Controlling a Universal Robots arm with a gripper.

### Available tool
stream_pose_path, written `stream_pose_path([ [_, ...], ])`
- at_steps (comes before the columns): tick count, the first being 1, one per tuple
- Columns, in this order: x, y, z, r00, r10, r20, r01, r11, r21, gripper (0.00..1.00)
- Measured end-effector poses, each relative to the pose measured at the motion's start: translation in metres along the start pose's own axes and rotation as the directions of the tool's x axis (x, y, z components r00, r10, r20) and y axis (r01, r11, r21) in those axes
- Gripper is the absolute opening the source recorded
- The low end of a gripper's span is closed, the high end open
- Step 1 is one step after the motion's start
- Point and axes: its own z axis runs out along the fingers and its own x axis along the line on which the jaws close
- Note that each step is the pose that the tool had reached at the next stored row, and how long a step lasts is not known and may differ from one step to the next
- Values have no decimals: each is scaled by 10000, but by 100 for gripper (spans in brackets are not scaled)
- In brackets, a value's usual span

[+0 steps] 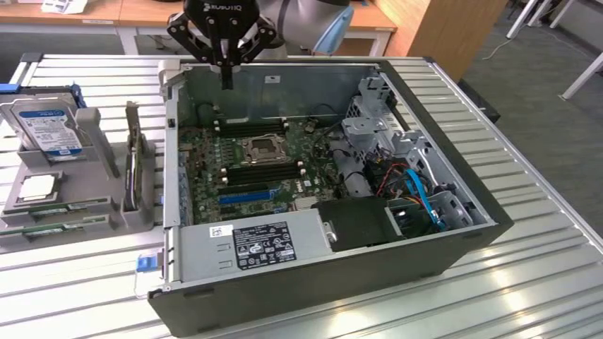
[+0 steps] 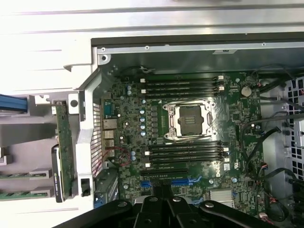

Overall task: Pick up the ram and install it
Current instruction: 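Reach for the ram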

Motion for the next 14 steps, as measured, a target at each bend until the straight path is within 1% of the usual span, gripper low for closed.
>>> stream_pose_path([
  [14, 238, -18, -6, 10000, 1, 0, -1, 10000, 0, 10],
])
